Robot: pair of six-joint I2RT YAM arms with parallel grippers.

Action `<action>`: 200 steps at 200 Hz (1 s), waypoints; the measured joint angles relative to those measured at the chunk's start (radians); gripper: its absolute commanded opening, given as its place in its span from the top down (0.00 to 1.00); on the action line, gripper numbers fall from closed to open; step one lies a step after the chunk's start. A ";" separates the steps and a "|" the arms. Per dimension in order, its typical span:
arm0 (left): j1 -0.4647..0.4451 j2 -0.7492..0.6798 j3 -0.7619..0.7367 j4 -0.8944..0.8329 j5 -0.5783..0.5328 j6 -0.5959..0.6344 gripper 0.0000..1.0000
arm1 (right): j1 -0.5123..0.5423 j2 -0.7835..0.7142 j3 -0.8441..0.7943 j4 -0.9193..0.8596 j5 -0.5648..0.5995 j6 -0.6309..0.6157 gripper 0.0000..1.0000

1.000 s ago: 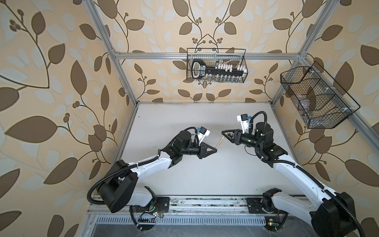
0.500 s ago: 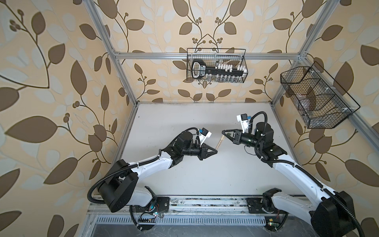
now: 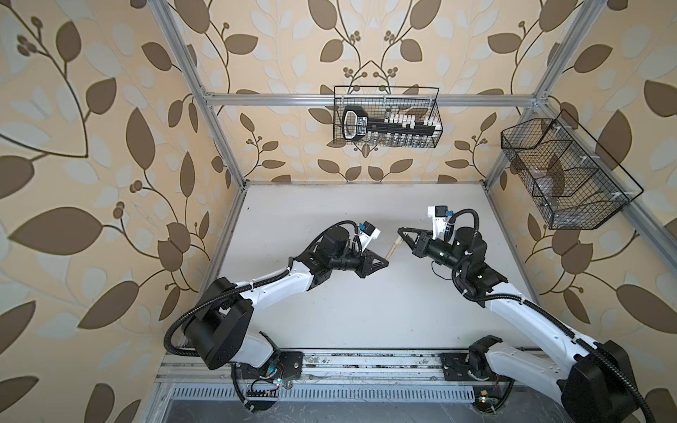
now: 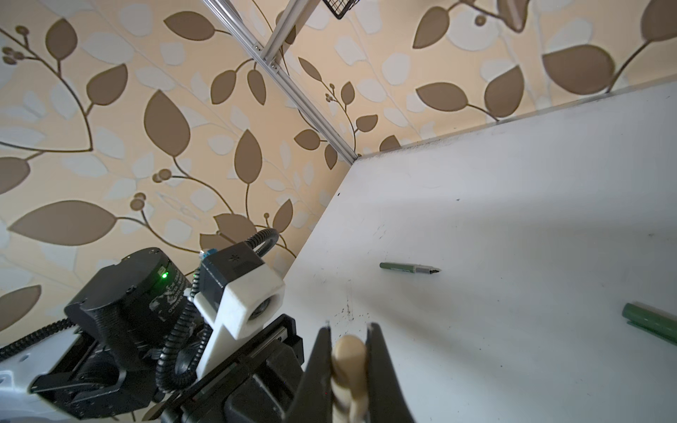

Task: Insert the pens into the pen caps
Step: 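Move the right gripper back toward the cream cap end of the pen, then close the right gripper on the cream cap while the left gripper opens off the barrel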

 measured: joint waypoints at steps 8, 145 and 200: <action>0.008 0.018 0.010 0.002 0.015 0.000 1.00 | 0.008 0.000 -0.010 0.016 0.026 0.004 1.00; 0.109 0.151 0.092 0.169 0.265 -0.069 1.00 | 0.047 0.036 -0.041 0.195 0.199 0.030 1.00; 0.131 0.156 0.134 0.143 0.305 -0.069 1.00 | 0.089 0.029 -0.026 0.196 0.296 0.026 1.00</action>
